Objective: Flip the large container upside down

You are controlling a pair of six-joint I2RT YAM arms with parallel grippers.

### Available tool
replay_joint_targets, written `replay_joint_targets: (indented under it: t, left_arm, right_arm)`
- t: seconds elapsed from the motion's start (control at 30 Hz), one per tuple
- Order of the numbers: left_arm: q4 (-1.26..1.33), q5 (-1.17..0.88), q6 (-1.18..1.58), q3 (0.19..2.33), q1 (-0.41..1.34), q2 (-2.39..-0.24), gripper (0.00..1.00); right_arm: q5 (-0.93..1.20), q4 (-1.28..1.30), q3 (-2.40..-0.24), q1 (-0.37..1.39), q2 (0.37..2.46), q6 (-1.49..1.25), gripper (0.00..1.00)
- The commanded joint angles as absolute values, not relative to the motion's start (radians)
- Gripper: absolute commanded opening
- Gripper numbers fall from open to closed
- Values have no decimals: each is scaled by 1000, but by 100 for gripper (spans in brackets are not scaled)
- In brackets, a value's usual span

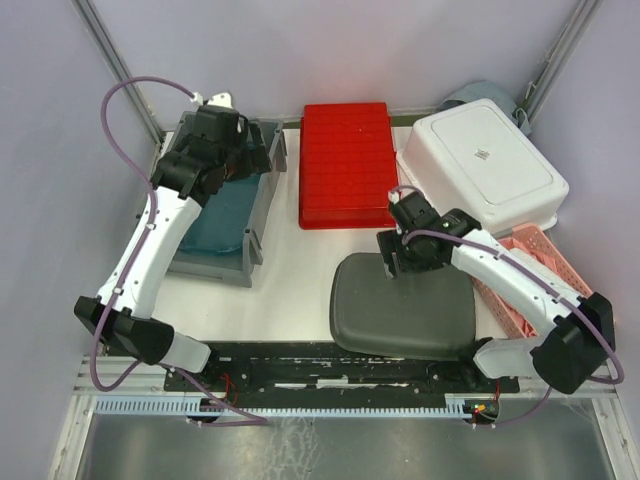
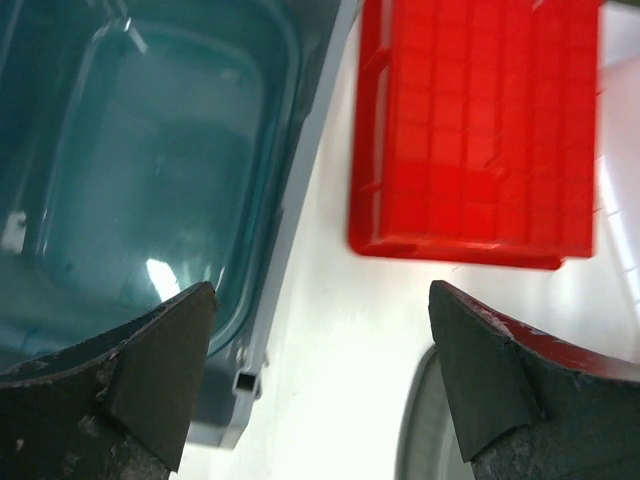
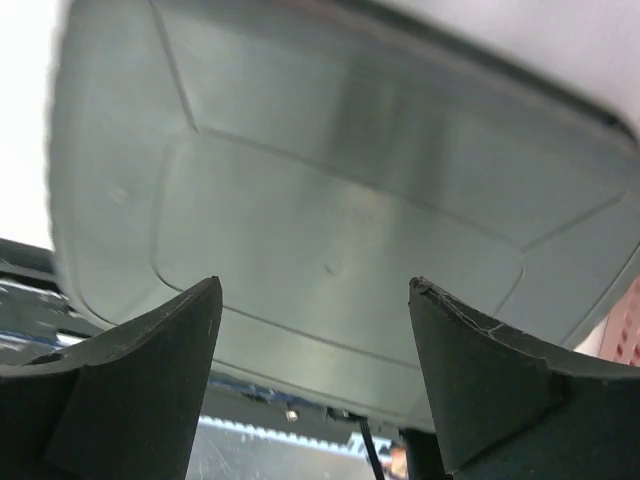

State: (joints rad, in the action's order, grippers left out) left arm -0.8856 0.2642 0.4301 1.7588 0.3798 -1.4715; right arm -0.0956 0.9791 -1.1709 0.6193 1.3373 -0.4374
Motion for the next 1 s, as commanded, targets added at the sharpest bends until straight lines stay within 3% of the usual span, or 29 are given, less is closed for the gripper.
replay_joint_targets:
  t: [0.0, 0.17, 0.5, 0.8, 0.97]
  left_arm:
    - [-927, 336, 485, 1643, 384, -1434, 94]
    - [-960, 356, 517, 1562, 341, -1471, 94]
    - [-861, 201, 501, 1497, 314, -1496, 94]
    - [-852, 161, 496, 1525, 238, -1516, 94]
    - [-820, 130, 495, 1498, 167, -1503, 94]
  right_arm:
    - [-70, 999, -1062, 624, 1256, -506, 84]
    - [-48, 908, -1003, 634, 1323, -508, 85]
    - [-91, 666, -930, 636, 1452, -486, 85]
    - [-183, 505, -1104, 617, 1666, -425, 86]
    - [-157, 527, -1214, 618, 1661, -392, 86]
